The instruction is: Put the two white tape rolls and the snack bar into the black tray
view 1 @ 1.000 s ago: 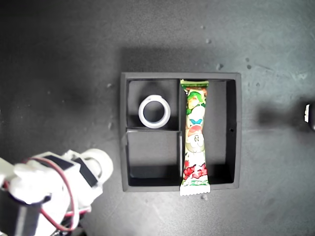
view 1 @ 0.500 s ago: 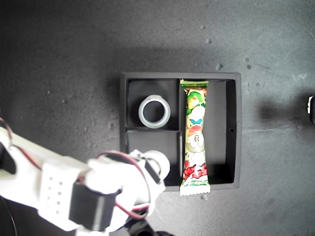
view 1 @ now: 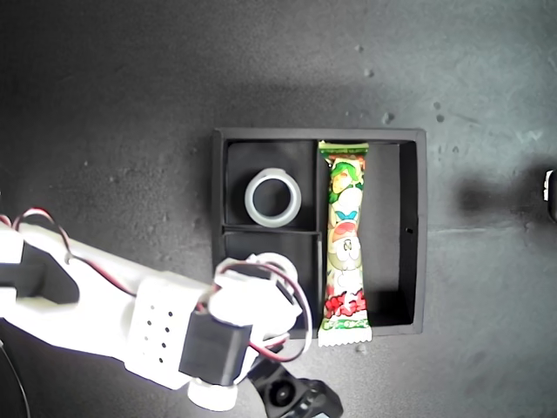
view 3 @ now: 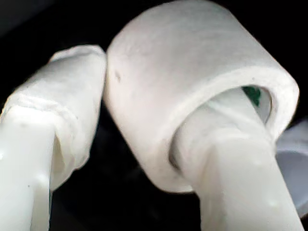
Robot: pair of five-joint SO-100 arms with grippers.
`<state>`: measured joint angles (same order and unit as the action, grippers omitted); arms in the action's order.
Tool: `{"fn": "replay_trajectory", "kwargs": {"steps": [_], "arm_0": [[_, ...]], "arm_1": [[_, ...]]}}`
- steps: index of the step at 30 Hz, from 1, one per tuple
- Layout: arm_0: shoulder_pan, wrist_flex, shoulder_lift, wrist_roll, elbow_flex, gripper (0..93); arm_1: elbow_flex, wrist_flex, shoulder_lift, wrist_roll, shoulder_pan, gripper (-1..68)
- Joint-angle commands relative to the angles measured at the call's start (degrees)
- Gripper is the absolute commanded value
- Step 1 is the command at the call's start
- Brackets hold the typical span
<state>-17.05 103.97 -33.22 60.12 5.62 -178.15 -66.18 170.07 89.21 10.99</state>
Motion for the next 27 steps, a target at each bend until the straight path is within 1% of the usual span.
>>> {"fn": "replay_trajectory", "kwargs": {"steps": [1, 6, 8, 10, 13, 16, 18, 21, 23, 27], "arm_0": [[-0.4, 1.1, -3.0, 0.6, -1.2, 16.5], [-0.2, 1.1, -9.9, -1.1, 1.3, 16.4], [0.2, 1.1, -16.5, -2.1, 5.0, 16.4], [0.9, 1.1, -25.3, -3.1, 11.0, 16.4], [2.7, 1.1, -42.4, -3.6, 24.8, 16.4], [6.3, 1.1, -62.2, -1.6, 43.9, 16.4], [9.7, 0.1, -75.0, 1.1, 58.7, 16.4], [13.4, -6.8, -94.1, 2.7, 82.8, 16.3], [14.6, -11.2, -104.2, 3.2, 97.1, 16.3], [15.8, -21.2, -119.3, 6.9, 122.2, 16.2]], "arm_1": [[-0.8, -2.5, 2.1, -0.9, 0.7, 0.0], [-0.8, -10.5, 16.3, -0.9, 2.8, 0.0], [-0.8, -10.8, 21.3, -2.0, 3.2, 0.0], [-0.8, -10.6, 21.7, -2.9, 3.2, 0.0], [-0.8, -10.6, 21.7, -2.9, 1.8, 0.1], [-0.8, -10.6, 21.7, -2.9, -1.7, 0.1], [-0.8, -10.6, 21.8, -2.9, -2.4, 0.1], [-0.8, -10.6, 21.8, -2.9, -2.1, 0.1], [-0.8, -10.6, 21.8, -2.9, -2.0, 0.1], [-0.8, -10.6, 21.8, -2.9, -2.0, 0.1]]}}
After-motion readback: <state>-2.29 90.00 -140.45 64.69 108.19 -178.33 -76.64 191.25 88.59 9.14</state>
